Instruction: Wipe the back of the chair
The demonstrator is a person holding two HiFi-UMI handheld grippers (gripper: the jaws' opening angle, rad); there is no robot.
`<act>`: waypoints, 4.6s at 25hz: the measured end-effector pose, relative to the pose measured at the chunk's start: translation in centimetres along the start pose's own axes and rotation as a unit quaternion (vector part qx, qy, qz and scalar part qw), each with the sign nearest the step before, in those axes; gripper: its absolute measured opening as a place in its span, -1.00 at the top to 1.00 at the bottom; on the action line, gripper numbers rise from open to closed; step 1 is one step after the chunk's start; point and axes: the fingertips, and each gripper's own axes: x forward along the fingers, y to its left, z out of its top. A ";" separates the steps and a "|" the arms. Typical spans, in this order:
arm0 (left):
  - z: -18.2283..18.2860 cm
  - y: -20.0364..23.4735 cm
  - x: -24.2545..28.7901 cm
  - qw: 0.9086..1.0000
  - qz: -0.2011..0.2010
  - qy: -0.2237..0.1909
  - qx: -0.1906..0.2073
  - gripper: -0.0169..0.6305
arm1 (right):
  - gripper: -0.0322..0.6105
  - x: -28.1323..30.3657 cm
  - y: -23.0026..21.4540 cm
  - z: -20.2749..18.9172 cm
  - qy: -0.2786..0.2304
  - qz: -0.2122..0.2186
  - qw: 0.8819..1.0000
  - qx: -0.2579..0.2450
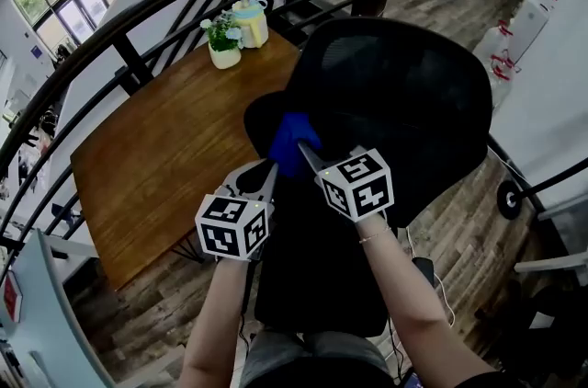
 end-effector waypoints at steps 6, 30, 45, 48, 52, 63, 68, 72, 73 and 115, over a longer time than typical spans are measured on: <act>0.0 -2.7 1.8 1.000 -0.028 0.006 0.008 0.85 | 0.61 -2.2 -2.1 -0.7 -0.003 -0.023 1.000 0.008; 0.1 -16.1 9.3 0.982 -0.173 0.037 0.063 0.85 | 0.61 -15.0 -13.0 -5.7 -0.015 -0.175 0.982 0.075; -0.3 -23.8 12.6 0.962 -0.256 0.050 0.081 0.85 | 0.61 -23.7 -19.1 -8.4 -0.008 -0.280 0.954 0.105; -0.1 -24.5 12.7 0.960 -0.264 0.050 0.085 0.85 | 0.61 -25.3 -19.9 -9.0 -0.005 -0.298 0.948 0.108; -0.3 -25.0 12.6 0.958 -0.270 0.053 0.081 0.85 | 0.62 -27.1 -20.7 -9.7 -0.008 -0.323 0.939 0.119; -1.1 -23.2 9.7 0.963 -0.257 0.054 0.065 0.85 | 0.64 -28.7 -15.1 -7.4 -0.061 -0.307 0.943 0.112; -1.9 -19.7 7.3 0.973 -0.218 0.055 0.054 0.85 | 0.65 -25.2 -10.7 -6.8 -0.071 -0.250 0.960 0.107; -2.6 -16.4 5.1 0.982 -0.176 0.053 0.036 0.85 | 0.65 -21.7 -7.7 -6.2 -0.071 -0.199 0.972 0.103; -2.8 -15.5 4.6 0.984 -0.167 0.053 0.032 0.85 | 0.65 -20.8 -7.0 -6.1 -0.070 -0.187 0.974 0.103; -9.6 -3.0 3.6 0.991 -0.058 0.112 -0.037 0.85 | 0.65 -2.9 -3.0 -11.4 0.049 -0.062 0.992 0.100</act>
